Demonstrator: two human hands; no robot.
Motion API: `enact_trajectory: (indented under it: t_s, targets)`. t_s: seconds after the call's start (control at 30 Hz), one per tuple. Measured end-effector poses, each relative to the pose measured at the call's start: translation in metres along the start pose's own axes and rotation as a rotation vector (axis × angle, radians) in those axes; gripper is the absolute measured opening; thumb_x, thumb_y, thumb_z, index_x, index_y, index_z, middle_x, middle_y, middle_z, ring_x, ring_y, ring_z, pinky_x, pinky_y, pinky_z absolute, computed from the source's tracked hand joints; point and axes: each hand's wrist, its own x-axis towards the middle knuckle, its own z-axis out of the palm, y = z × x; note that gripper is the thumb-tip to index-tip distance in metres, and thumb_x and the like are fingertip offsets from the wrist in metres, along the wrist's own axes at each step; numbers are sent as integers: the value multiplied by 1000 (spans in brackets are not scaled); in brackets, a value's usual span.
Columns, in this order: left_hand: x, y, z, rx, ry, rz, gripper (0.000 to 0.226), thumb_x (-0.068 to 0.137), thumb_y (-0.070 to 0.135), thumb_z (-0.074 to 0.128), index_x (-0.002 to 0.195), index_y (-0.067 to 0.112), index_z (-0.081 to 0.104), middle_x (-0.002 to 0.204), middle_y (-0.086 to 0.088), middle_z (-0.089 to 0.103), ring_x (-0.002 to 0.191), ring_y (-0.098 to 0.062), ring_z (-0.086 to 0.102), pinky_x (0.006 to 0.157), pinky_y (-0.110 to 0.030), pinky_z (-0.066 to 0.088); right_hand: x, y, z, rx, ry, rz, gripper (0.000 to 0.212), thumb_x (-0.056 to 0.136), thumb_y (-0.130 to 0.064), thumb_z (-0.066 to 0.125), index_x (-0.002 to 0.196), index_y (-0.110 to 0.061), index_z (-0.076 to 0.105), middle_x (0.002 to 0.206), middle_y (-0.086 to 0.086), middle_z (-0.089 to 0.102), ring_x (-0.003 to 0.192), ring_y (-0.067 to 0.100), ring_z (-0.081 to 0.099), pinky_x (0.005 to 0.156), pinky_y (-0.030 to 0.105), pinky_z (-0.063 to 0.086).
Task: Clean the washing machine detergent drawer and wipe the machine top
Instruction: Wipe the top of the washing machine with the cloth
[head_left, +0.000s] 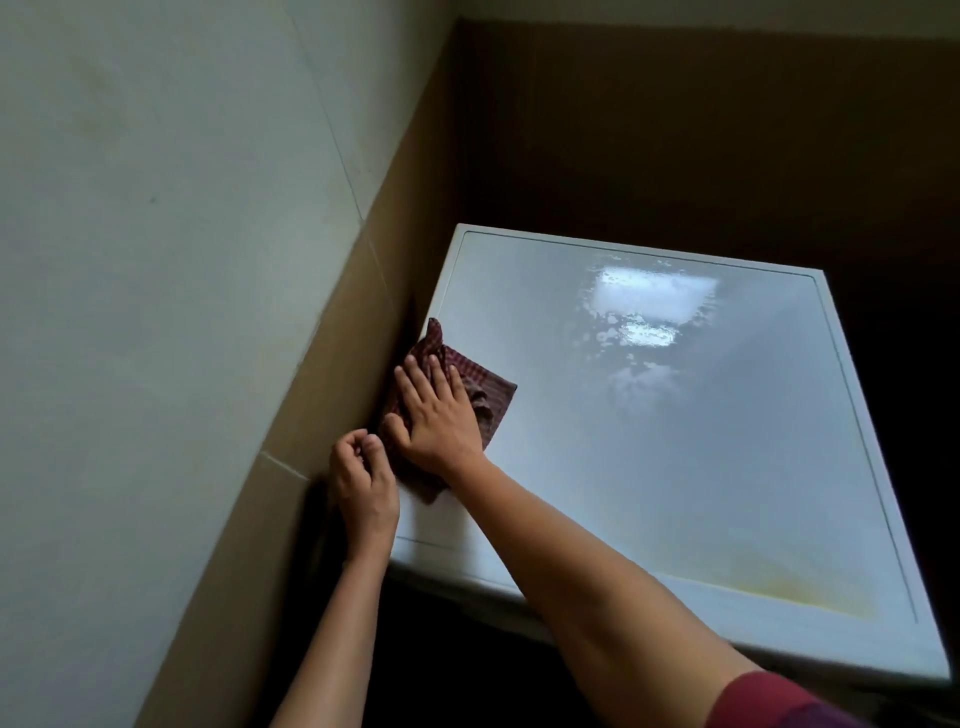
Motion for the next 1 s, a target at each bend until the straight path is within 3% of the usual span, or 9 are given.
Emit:
enact_trajectory:
  t_s: [0.27, 0.4, 0.73, 0.87, 1.0]
  targets:
    - [-28, -3, -39, 17, 53, -29, 27, 98, 12, 47, 109, -11, 56, 110, -31, 60, 100, -42, 58, 87, -47, 46, -91, -34, 8, 11, -28, -36, 65, 95, -55, 31, 153, -30, 13, 161, -3, 5, 148, 28, -5, 118, 46, -12]
    - [-44, 7, -42, 92, 8, 76, 23, 95, 7, 51, 104, -13, 59, 105, -33, 62, 97, -44, 58, 83, -44, 42, -127, -23, 8, -23, -25, -57, 62, 96, -53, 33, 152, -33, 16, 161, -3, 10, 148, 28, 0, 116, 45, -13]
    - [-98, 35, 8, 217, -324, 399, 21, 92, 8, 59, 105, -8, 58, 110, -27, 61, 106, -43, 53, 95, -47, 37, -211, 60, -6, -106, 11, 85, 62, 94, -56, 32, 151, -37, 17, 160, -6, 15, 148, 24, 9, 119, 42, -4]
    - [-118, 42, 27, 238, -447, 450, 24, 93, 14, 57, 109, -4, 57, 114, -23, 59, 110, -40, 49, 95, -46, 38, -245, 98, -15, -130, 31, 166, 64, 92, -57, 30, 151, -37, 17, 159, -6, 15, 148, 24, 12, 120, 42, -1]
    - [-128, 46, 39, 246, -513, 457, 26, 95, 19, 53, 112, 0, 55, 116, -19, 57, 112, -36, 47, 92, -45, 40, -275, 130, -25, -124, 64, 245, 63, 90, -56, 32, 149, -35, 27, 156, -5, 26, 144, 25, 26, 119, 45, 12]
